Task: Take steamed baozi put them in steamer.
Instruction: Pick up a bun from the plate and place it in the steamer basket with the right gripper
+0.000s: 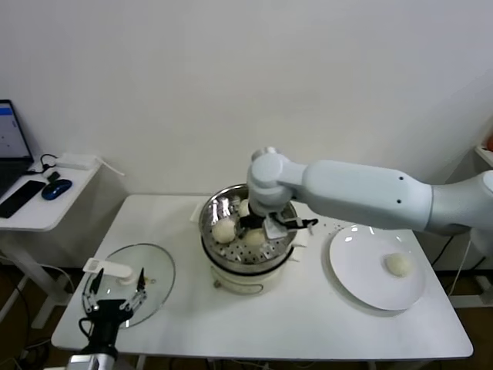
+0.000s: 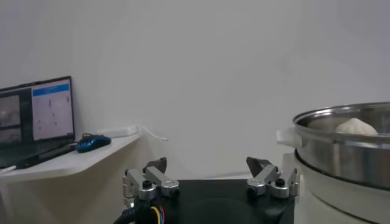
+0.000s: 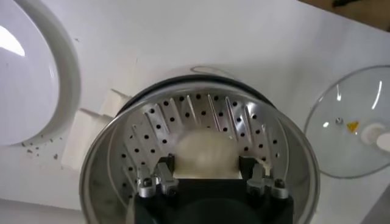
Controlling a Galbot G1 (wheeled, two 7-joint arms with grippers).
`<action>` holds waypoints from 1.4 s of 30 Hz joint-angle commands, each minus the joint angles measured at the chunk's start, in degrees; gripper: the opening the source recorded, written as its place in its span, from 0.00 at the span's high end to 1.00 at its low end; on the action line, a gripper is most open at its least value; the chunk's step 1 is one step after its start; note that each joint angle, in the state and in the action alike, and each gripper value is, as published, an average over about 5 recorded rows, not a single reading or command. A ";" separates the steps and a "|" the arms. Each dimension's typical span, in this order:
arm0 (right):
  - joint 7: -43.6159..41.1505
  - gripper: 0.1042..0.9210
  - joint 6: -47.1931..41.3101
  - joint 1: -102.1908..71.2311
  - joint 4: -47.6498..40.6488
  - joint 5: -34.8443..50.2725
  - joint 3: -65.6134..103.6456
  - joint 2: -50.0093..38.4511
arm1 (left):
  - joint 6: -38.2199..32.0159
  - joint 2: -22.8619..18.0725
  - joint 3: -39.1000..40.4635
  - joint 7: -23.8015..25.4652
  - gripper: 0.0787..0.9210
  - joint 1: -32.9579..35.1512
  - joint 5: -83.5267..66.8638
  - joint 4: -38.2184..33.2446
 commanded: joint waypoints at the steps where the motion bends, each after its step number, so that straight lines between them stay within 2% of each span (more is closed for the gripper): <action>1: 0.07 0.30 1.06 -3.30 0.38 -2.74 0.08 1.12 | -0.04 0.11 -0.05 0.01 0.12 0.08 -0.02 0.11; 23: 0.19 0.28 0.80 -5.15 0.10 -2.99 0.37 0.64 | 0.00 0.07 0.26 0.02 0.12 -0.18 0.07 0.50; 31: 0.21 0.13 1.21 -5.24 -0.63 -2.35 0.92 0.70 | 0.16 0.10 0.39 0.01 0.12 -0.47 0.17 0.56; 42: -1.62 0.12 1.90 -0.50 -2.73 6.13 2.58 0.57 | 0.34 -0.08 1.22 0.00 0.12 -0.86 0.99 0.73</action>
